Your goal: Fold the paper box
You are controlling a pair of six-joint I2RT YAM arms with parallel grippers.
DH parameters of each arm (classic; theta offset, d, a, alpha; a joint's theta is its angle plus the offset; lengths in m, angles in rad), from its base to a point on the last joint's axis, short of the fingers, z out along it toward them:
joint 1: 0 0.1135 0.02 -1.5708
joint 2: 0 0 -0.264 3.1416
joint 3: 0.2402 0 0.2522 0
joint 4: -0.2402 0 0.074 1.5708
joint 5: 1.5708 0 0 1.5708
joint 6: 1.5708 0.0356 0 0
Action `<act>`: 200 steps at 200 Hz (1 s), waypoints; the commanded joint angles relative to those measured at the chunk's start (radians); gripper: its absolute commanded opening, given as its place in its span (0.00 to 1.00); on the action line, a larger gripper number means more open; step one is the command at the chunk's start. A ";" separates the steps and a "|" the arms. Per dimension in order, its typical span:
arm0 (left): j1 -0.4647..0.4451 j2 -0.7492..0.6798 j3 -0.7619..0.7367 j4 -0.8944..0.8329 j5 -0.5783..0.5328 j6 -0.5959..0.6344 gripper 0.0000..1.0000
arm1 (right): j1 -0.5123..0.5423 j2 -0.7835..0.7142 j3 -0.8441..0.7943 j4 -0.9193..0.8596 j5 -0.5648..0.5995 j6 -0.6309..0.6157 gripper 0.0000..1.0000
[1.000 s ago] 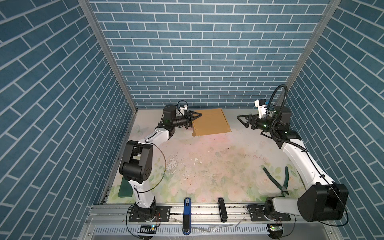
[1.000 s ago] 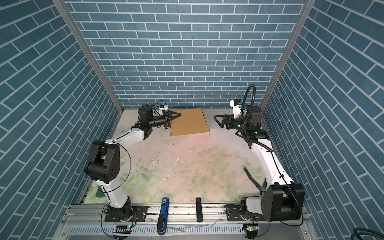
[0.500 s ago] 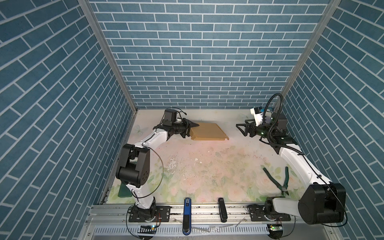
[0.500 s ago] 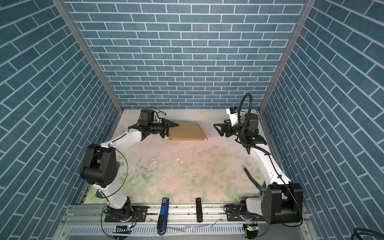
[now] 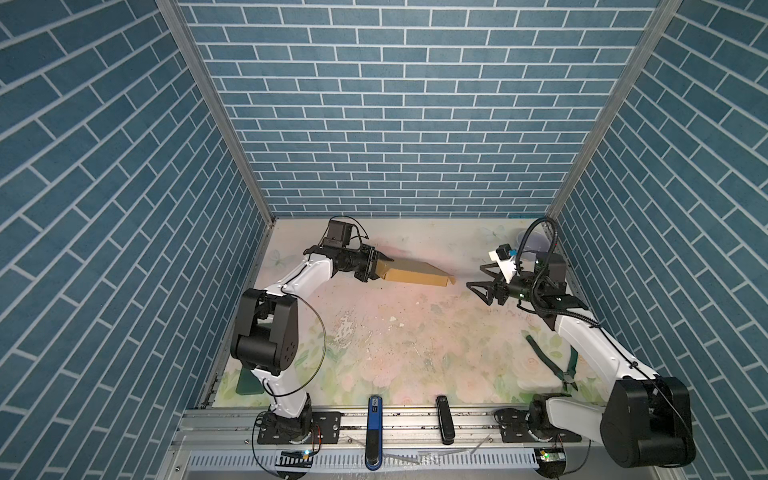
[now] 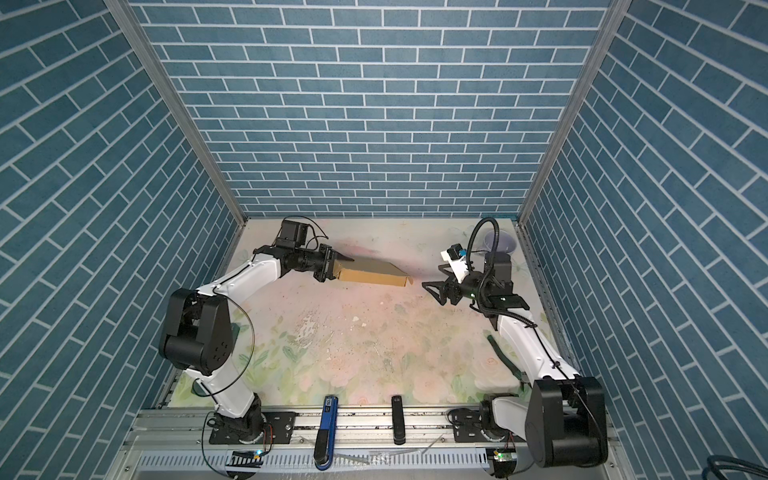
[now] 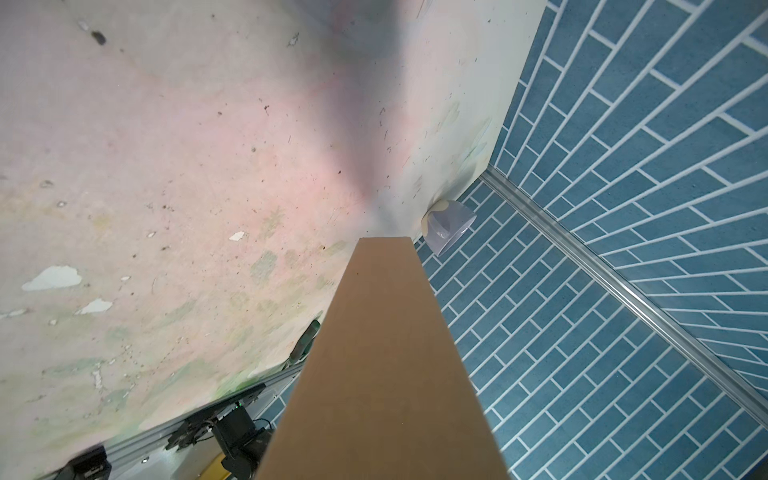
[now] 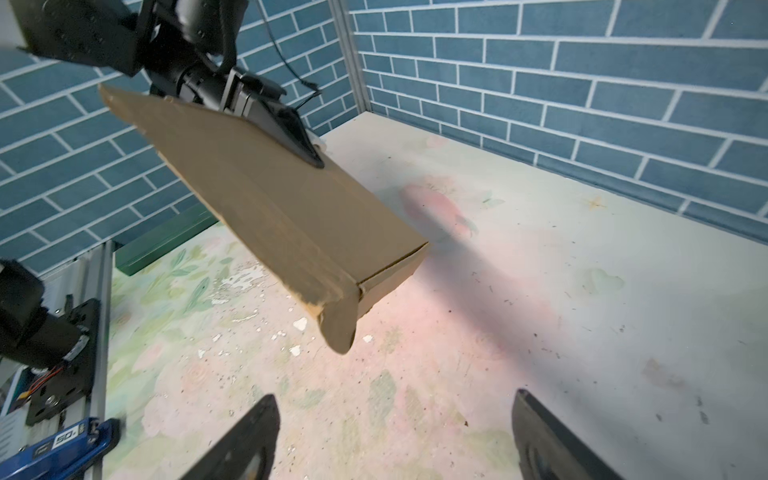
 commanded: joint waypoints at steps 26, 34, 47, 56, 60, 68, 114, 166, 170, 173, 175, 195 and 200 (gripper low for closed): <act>0.009 0.037 0.135 -0.218 0.064 0.040 0.30 | 0.095 -0.053 -0.072 0.031 0.034 -0.159 0.86; 0.010 0.043 0.145 -0.243 0.075 0.048 0.29 | 0.111 -0.046 -0.072 0.032 0.046 -0.170 0.85; 0.012 0.051 0.168 -0.300 0.088 0.084 0.28 | 0.133 -0.028 -0.073 0.057 0.068 -0.179 0.85; 0.014 0.061 0.191 -0.348 0.097 0.113 0.28 | 0.146 -0.017 -0.081 0.095 0.087 -0.173 0.84; 0.014 0.067 0.200 -0.367 0.103 0.125 0.28 | 0.152 -0.014 -0.084 0.116 0.093 -0.168 0.84; 0.017 0.077 0.220 -0.406 0.112 0.155 0.28 | 0.159 -0.006 -0.094 0.164 0.102 -0.153 0.84; 0.022 0.126 0.328 -0.605 0.146 0.273 0.27 | 0.196 0.013 -0.119 0.293 0.090 -0.117 0.83; 0.024 0.186 0.428 -0.733 0.159 0.375 0.27 | 0.280 0.020 -0.104 0.303 0.125 -0.141 0.81; 0.023 0.186 0.428 -0.734 0.160 0.376 0.27 | 0.285 0.019 -0.107 0.310 0.135 -0.141 0.82; 0.023 0.186 0.427 -0.736 0.160 0.378 0.27 | 0.288 0.022 -0.109 0.319 0.140 -0.139 0.81; 0.023 0.186 0.428 -0.737 0.160 0.380 0.27 | 0.290 0.022 -0.111 0.325 0.143 -0.139 0.82; 0.023 0.182 0.416 -0.731 0.162 0.383 0.27 | 0.304 0.037 -0.123 0.390 0.158 -0.117 0.81; 0.023 0.180 0.413 -0.729 0.163 0.383 0.27 | 0.309 0.039 -0.124 0.405 0.160 -0.113 0.81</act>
